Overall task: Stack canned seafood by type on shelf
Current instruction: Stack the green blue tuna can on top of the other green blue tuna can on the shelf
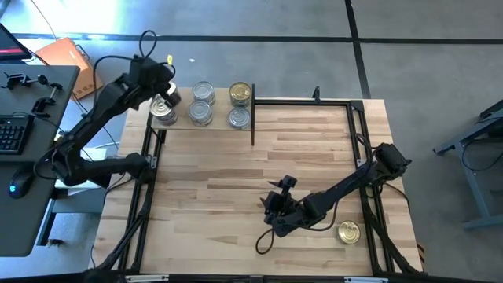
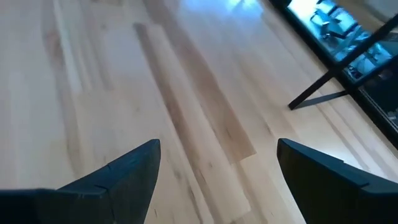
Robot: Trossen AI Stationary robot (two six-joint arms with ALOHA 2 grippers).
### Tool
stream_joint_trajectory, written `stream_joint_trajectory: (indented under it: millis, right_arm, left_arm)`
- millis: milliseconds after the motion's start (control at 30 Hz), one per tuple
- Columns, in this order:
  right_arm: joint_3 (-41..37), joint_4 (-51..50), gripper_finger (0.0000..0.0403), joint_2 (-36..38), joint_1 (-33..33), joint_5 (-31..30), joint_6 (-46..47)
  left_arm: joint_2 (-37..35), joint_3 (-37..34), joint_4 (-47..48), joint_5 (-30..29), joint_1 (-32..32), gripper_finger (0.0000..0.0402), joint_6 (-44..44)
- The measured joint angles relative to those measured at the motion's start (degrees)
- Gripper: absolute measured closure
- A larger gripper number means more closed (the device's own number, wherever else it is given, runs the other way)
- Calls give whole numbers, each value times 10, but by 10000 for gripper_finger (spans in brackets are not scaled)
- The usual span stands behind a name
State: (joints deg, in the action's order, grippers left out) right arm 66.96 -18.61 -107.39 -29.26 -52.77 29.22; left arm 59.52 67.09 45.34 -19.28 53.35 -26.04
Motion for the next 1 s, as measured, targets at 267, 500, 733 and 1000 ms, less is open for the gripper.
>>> stream_joint_trajectory:
  millis: [267, 500, 733, 1000]
  right_arm:
    - [0, -81, 89, 47, -19, 131, -6]
    - [0, -254, 103, 101, -69, 376, 152]
    - [0, -464, 170, 104, -154, 539, 419]
    - [-11, -571, 276, 106, -209, 624, 559]
  left_arm:
    - [-56, -7, -11, 74, -165, 401, 63]
    - [-62, -70, -91, 70, -341, 401, 85]
    - [-48, -138, -205, 3, -474, 401, 94]
    - [-15, -149, -229, -27, -556, 401, 118]
